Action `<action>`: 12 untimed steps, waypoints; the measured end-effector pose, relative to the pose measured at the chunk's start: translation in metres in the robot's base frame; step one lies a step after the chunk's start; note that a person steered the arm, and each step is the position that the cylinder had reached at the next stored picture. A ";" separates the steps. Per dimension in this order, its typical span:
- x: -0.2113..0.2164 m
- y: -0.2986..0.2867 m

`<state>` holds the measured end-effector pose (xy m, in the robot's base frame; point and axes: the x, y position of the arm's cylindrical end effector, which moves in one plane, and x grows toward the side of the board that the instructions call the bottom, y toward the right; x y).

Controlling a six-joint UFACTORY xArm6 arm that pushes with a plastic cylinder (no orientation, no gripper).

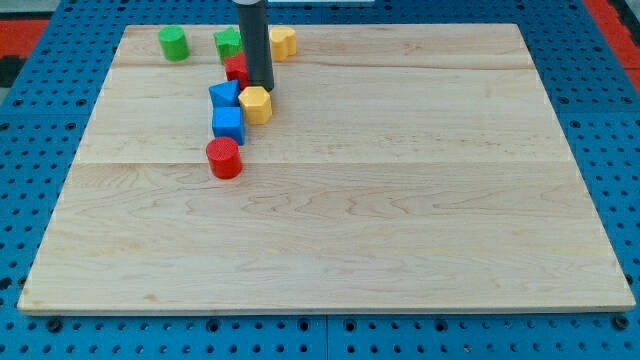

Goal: Push the yellow heart towards the yellow hexagon

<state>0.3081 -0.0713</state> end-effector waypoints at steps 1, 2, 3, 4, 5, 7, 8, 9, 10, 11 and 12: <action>-0.050 0.066; -0.113 0.096; -0.114 0.061; -0.114 0.010; -0.099 0.000; -0.114 0.016; -0.098 0.038; -0.070 0.006; -0.042 -0.014; -0.048 -0.009; -0.046 -0.007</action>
<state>0.2621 -0.0785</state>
